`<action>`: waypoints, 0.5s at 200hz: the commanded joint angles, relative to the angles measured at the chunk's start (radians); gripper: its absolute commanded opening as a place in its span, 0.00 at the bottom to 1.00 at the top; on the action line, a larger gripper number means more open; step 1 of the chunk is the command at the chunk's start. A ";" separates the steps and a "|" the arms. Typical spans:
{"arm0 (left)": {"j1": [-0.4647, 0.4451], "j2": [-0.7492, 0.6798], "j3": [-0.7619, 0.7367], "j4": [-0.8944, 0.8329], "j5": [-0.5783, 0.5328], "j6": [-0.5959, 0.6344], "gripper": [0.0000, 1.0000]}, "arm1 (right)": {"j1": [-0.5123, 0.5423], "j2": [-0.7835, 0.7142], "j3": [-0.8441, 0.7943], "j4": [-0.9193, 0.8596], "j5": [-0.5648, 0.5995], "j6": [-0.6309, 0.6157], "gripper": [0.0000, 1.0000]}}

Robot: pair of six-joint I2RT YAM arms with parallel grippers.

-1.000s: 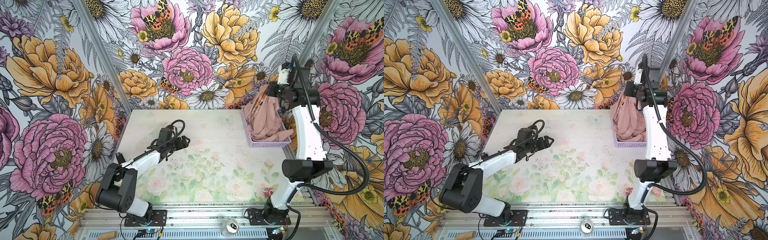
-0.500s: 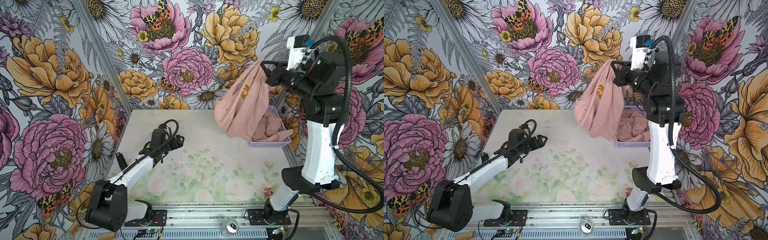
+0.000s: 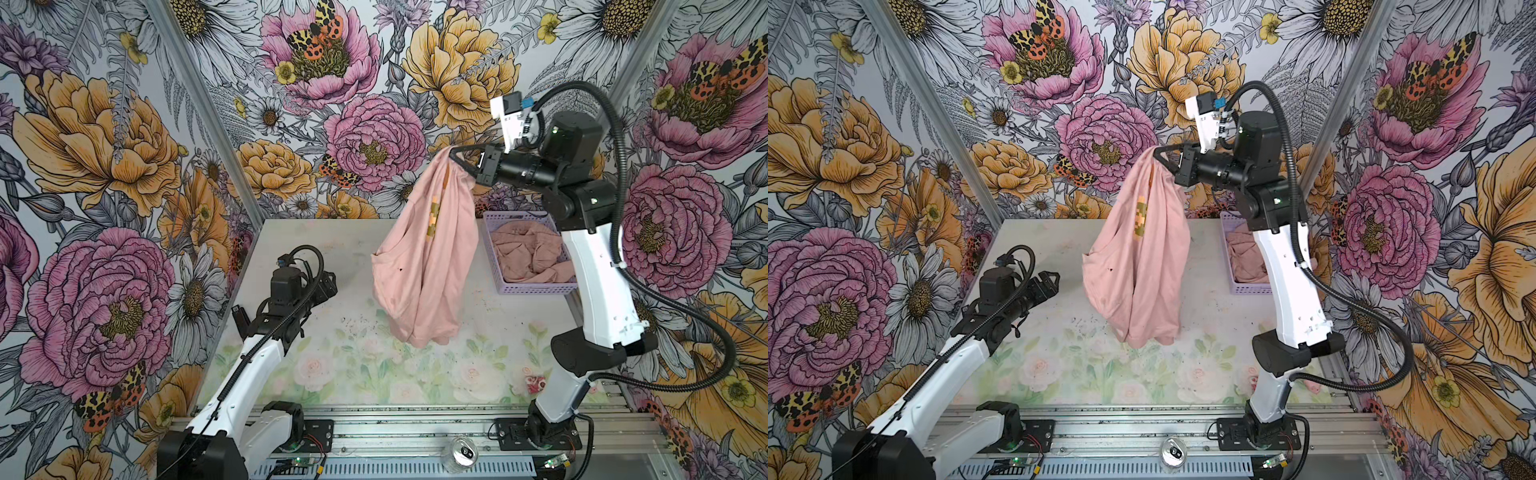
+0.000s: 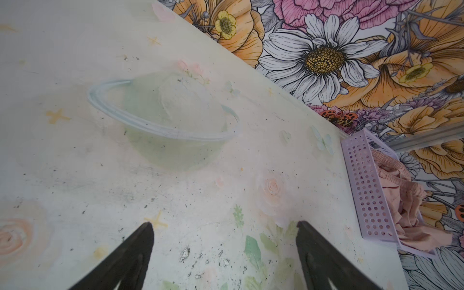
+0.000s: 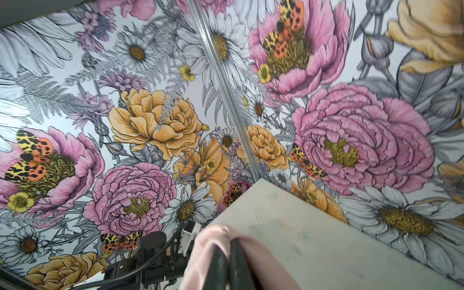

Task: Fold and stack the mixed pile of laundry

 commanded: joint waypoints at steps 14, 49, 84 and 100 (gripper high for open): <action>0.018 -0.017 -0.017 -0.044 -0.021 0.000 0.90 | 0.045 0.236 -0.018 -0.081 0.133 -0.071 0.09; -0.034 0.012 -0.019 -0.026 0.020 -0.008 0.90 | 0.057 0.345 0.034 -0.215 0.459 -0.126 0.57; -0.217 0.154 -0.016 0.068 0.087 -0.054 0.90 | 0.063 0.246 -0.155 -0.223 0.578 -0.156 0.68; -0.295 0.263 -0.009 0.142 0.131 -0.091 0.90 | 0.072 0.186 -0.292 -0.215 0.590 -0.164 0.69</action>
